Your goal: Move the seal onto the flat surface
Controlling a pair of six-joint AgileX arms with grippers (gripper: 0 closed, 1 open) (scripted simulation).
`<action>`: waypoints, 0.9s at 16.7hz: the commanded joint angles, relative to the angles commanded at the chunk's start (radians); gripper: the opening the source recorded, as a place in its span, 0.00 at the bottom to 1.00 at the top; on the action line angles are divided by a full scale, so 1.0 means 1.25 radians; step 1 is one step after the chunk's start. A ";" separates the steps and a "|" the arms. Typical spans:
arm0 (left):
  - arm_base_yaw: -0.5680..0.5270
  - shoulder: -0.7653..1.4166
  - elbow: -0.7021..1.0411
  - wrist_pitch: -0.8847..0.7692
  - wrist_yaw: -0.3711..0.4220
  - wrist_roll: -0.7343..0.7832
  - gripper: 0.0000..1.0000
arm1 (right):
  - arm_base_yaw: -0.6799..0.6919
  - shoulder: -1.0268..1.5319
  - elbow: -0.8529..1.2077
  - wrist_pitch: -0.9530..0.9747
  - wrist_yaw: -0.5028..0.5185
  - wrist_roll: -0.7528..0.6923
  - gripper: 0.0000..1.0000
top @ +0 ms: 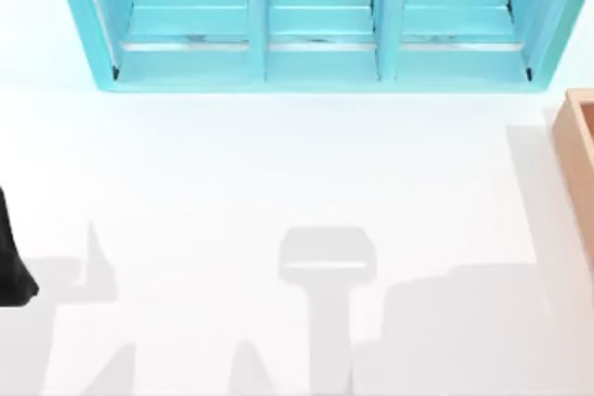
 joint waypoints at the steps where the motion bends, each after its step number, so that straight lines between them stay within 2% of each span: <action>1: 0.000 0.000 0.000 0.000 0.000 0.000 1.00 | -0.010 0.042 0.038 -0.034 0.000 -0.009 1.00; 4: 0.000 0.000 0.000 0.000 0.000 0.000 1.00 | -0.029 0.120 0.113 -0.098 0.000 -0.027 1.00; 9: 0.000 0.000 0.000 0.000 0.000 0.000 1.00 | -0.033 0.132 0.126 -0.109 0.000 -0.030 1.00; 12: 0.000 0.000 0.000 0.000 0.000 0.000 1.00 | -0.029 0.134 0.112 -0.094 0.000 -0.028 1.00; 15: 0.000 0.000 0.000 0.000 0.000 0.000 1.00 | -0.030 0.150 0.046 -0.015 0.000 -0.026 1.00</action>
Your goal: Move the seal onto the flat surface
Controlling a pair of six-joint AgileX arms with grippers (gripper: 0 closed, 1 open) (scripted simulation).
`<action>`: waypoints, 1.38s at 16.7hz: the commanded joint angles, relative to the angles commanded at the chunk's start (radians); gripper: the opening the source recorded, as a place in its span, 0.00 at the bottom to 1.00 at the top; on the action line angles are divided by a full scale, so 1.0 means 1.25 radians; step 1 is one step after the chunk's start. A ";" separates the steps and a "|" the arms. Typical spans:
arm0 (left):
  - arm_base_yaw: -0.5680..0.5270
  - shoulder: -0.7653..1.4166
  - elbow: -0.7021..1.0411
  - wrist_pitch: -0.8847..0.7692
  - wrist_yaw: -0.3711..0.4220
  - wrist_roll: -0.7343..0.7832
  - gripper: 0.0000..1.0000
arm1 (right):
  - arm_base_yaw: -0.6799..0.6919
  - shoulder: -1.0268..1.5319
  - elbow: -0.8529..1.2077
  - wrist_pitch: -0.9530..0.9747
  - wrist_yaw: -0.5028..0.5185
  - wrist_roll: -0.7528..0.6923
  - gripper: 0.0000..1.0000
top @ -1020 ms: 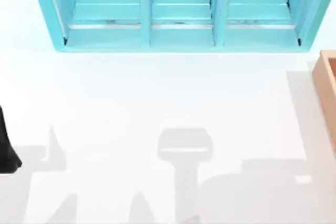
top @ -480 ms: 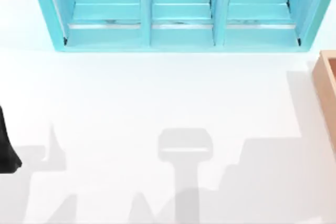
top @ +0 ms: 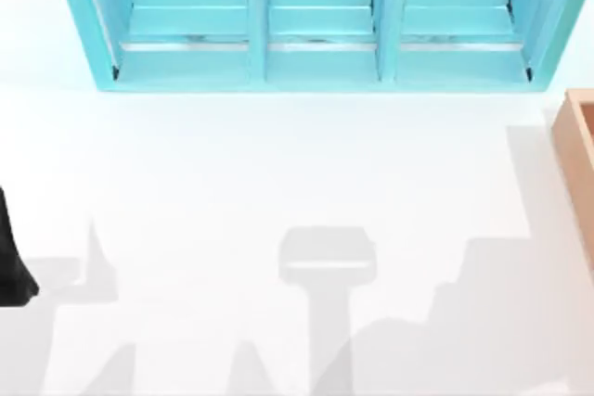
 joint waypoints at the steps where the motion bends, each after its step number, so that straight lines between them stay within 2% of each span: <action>1: 0.000 0.000 0.000 0.000 0.000 0.000 1.00 | 0.000 0.008 -0.029 0.042 0.000 0.000 1.00; 6: 0.000 0.000 0.000 0.000 0.000 0.000 1.00 | 0.001 0.045 -0.163 0.214 0.000 0.002 1.00; 11: 0.000 0.000 0.000 0.000 0.000 0.000 1.00 | 0.001 0.048 -0.175 0.227 0.000 0.002 1.00; 23: 0.000 0.000 0.000 0.000 0.000 0.000 1.00 | 0.001 0.048 -0.175 0.227 0.000 0.002 0.10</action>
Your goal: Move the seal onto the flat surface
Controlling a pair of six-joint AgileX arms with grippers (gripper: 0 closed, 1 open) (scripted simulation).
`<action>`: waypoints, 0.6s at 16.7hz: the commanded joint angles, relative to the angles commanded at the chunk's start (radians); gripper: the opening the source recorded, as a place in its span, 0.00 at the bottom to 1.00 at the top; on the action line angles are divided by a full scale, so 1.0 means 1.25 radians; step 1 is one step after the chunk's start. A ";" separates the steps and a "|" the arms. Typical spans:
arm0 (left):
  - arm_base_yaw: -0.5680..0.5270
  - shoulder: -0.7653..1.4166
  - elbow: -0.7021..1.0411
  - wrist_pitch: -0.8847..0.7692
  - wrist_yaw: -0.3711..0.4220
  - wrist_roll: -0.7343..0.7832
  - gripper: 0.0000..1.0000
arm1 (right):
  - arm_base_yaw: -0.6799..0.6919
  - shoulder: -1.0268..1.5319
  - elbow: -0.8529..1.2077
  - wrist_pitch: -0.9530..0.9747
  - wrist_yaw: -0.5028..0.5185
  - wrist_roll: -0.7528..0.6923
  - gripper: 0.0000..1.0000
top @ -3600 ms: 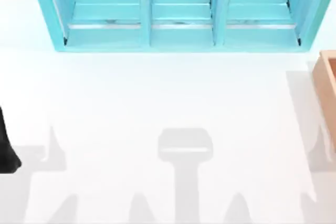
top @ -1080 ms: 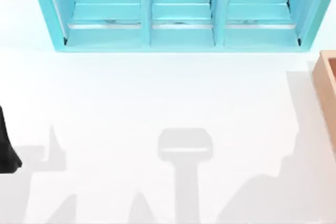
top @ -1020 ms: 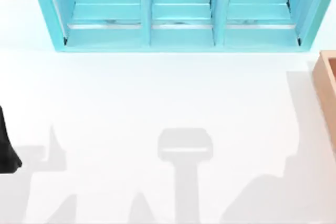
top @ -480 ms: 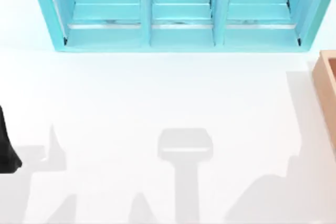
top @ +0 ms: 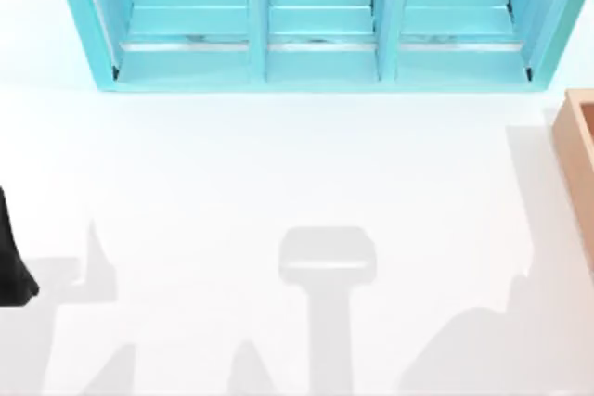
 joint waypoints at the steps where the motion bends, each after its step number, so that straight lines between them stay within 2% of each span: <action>1: 0.000 0.000 0.000 0.000 0.000 0.000 1.00 | 0.000 0.000 0.000 0.000 0.000 0.000 0.02; 10: 0.000 0.000 0.000 0.000 0.000 0.000 1.00 | 0.000 -0.001 0.001 0.000 0.000 0.001 0.00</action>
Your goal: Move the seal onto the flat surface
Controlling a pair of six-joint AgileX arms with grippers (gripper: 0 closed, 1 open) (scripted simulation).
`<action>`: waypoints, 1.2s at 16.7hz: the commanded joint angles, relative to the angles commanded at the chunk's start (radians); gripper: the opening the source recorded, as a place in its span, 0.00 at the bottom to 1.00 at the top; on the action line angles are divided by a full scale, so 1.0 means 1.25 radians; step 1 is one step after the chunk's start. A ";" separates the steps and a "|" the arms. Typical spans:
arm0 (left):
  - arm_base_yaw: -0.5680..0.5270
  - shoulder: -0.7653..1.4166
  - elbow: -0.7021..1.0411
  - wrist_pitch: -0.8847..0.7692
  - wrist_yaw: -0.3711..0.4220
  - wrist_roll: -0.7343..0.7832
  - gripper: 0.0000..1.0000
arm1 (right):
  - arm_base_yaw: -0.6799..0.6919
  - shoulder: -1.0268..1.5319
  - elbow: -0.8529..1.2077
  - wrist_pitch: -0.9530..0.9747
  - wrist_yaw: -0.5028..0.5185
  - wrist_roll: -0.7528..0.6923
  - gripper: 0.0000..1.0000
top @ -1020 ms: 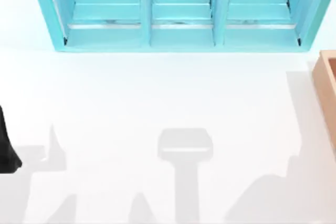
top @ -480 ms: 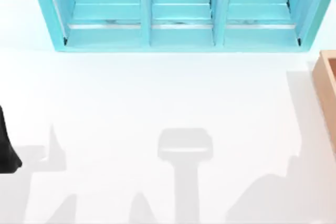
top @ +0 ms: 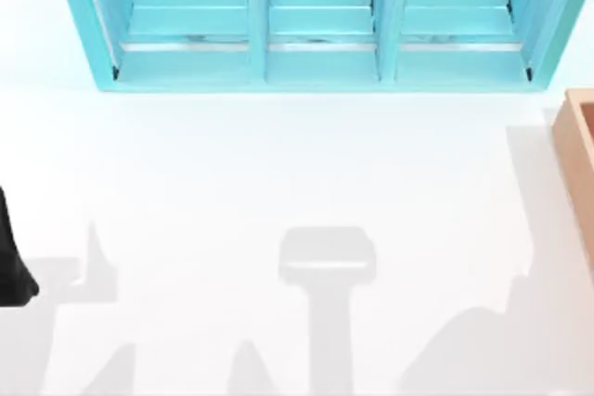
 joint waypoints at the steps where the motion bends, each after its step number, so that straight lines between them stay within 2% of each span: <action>1: 0.000 0.000 0.000 0.000 0.000 0.000 1.00 | 0.002 0.000 0.002 -0.002 0.000 0.002 0.00; 5: 0.000 0.000 0.000 0.000 0.000 0.000 1.00 | 0.089 -0.009 0.090 -0.095 0.001 0.084 0.00; 13: 0.000 0.000 0.000 0.000 0.000 0.000 1.00 | 0.397 -0.072 0.364 -0.447 -0.001 0.396 0.00; 20: 0.000 0.000 0.000 0.000 0.000 0.000 1.00 | 0.426 -0.080 0.392 -0.474 -0.002 0.429 0.00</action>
